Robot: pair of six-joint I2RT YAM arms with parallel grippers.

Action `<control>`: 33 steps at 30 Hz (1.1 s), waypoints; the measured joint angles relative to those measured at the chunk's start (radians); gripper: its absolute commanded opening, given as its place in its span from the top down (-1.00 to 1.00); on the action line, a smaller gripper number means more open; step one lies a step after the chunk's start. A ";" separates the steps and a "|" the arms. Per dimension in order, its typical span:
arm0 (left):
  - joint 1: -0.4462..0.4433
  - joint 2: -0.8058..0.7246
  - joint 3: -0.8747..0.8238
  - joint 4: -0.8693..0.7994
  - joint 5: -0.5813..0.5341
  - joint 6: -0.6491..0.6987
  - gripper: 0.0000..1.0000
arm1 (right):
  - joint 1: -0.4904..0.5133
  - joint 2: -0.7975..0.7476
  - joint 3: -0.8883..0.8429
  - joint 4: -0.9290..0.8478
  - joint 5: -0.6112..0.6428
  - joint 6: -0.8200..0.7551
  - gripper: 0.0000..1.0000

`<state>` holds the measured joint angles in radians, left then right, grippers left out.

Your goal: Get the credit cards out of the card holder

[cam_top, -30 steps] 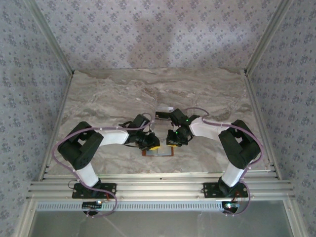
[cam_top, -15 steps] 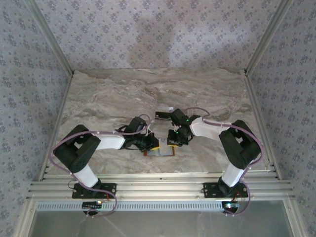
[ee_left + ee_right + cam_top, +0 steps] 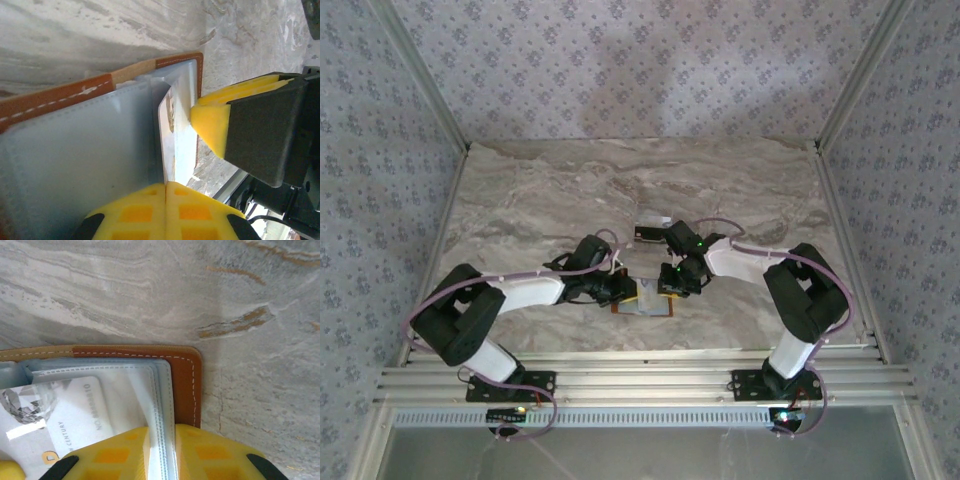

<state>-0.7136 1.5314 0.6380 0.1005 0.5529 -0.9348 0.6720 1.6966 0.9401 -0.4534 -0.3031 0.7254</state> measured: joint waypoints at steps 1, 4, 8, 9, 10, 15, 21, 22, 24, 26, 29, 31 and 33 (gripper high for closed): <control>0.001 -0.007 0.000 -0.015 -0.004 0.008 0.94 | 0.000 -0.001 -0.001 0.001 0.000 0.000 0.58; 0.005 -0.037 0.000 -0.061 -0.018 0.032 0.94 | 0.000 -0.002 -0.002 0.001 0.000 0.000 0.58; 0.007 -0.093 0.004 -0.136 -0.042 0.077 0.95 | 0.001 -0.002 -0.002 0.001 0.000 0.000 0.58; 0.007 -0.102 0.009 -0.159 -0.049 0.090 0.95 | 0.001 -0.002 -0.002 0.001 0.000 0.000 0.58; 0.008 -0.113 0.019 -0.193 -0.056 0.107 0.95 | 0.001 -0.002 -0.002 0.001 0.000 0.000 0.58; 0.007 -0.141 0.101 -0.351 -0.106 0.214 0.95 | 0.001 -0.005 -0.002 0.001 0.001 0.000 0.58; 0.007 -0.150 0.244 -0.529 -0.184 0.395 1.00 | 0.005 -0.026 -0.008 -0.014 0.016 0.000 0.58; 0.007 -0.148 0.271 -0.563 -0.199 0.428 1.00 | 0.005 -0.031 -0.008 -0.021 0.021 0.000 0.58; 0.006 -0.140 0.327 -0.624 -0.233 0.500 1.00 | 0.005 -0.048 -0.008 -0.037 0.029 0.000 0.58; 0.002 -0.126 0.375 -0.676 -0.274 0.575 1.00 | 0.003 -0.071 -0.008 -0.053 0.034 0.000 0.58; -0.013 -0.108 0.419 -0.740 -0.334 0.686 1.00 | -0.005 -0.106 -0.008 -0.073 0.035 0.000 0.58; -0.026 -0.101 0.443 -0.777 -0.364 0.767 1.00 | -0.018 -0.129 -0.007 -0.088 0.039 -0.002 0.58; -0.036 -0.092 0.474 -0.814 -0.388 0.849 1.00 | -0.034 -0.149 -0.007 -0.107 0.040 -0.009 0.58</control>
<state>-0.7494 1.4391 1.1118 -0.7132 0.1646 -0.0860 0.6380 1.5475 0.9329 -0.5606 -0.2634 0.7166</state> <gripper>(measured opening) 0.060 0.212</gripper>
